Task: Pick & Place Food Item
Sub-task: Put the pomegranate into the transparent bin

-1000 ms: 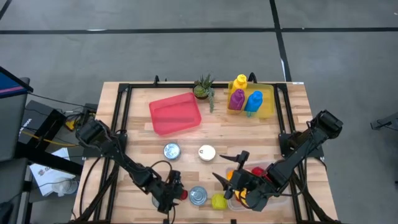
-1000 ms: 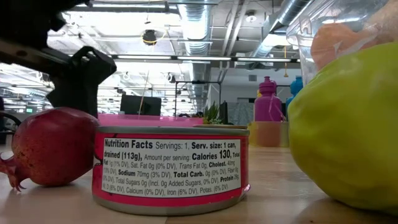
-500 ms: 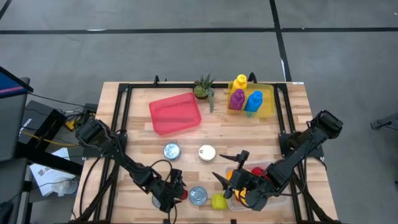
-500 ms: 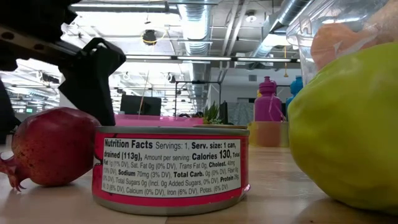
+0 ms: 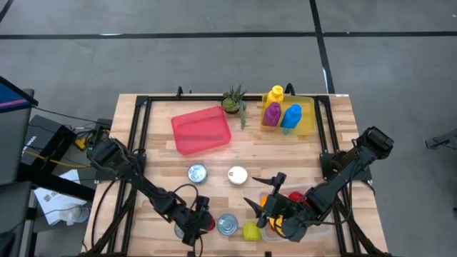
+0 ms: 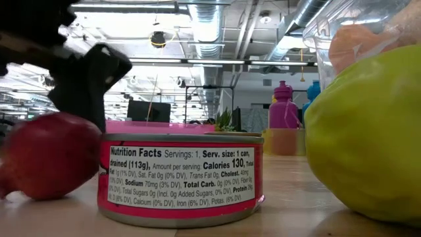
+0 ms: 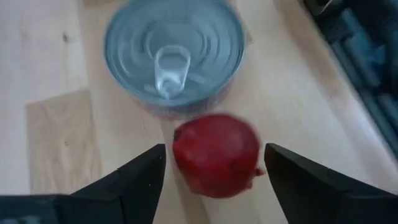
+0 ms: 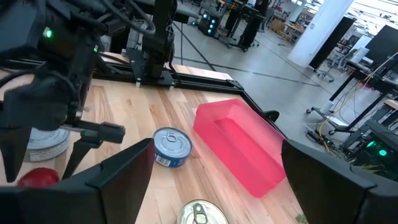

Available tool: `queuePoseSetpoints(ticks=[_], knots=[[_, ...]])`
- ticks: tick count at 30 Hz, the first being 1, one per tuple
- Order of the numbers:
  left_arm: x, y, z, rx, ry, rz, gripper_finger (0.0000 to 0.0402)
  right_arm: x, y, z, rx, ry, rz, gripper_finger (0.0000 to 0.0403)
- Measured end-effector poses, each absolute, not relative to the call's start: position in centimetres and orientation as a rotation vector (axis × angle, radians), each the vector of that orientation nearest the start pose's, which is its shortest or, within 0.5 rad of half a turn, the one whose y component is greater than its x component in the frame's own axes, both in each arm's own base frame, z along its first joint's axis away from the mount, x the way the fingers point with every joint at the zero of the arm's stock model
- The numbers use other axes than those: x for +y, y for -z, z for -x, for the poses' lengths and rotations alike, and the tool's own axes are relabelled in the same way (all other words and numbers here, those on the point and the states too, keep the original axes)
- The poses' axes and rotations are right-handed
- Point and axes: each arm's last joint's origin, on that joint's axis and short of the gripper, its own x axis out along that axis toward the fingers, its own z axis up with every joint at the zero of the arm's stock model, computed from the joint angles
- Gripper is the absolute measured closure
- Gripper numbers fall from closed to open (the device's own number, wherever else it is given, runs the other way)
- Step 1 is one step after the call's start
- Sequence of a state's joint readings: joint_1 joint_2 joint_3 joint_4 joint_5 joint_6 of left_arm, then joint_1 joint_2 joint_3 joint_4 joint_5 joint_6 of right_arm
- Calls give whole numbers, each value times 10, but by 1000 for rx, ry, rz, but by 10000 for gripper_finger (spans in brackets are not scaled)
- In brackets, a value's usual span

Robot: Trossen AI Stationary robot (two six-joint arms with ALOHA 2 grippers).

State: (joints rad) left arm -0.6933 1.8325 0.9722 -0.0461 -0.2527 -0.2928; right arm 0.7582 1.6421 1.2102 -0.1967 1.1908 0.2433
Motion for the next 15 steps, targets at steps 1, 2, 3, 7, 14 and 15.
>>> queuePoseSetpoints(ticks=[1,2,3,7,14,15], knots=[[-220,-133,-276,868,284,-148,139,221,-273,-273,300,454,287,65],[-221,-130,-276,874,288,-149,141,221,-273,-273,300,454,287,65],[-221,-126,-277,876,289,-149,143,221,-273,-273,300,454,287,65],[-221,-121,-278,879,263,-166,155,221,-273,-273,300,454,288,65],[-219,-140,-277,806,227,-172,223,221,-273,-273,304,447,292,65],[-218,-143,-277,795,216,-174,233,221,-273,-273,304,446,292,65]])
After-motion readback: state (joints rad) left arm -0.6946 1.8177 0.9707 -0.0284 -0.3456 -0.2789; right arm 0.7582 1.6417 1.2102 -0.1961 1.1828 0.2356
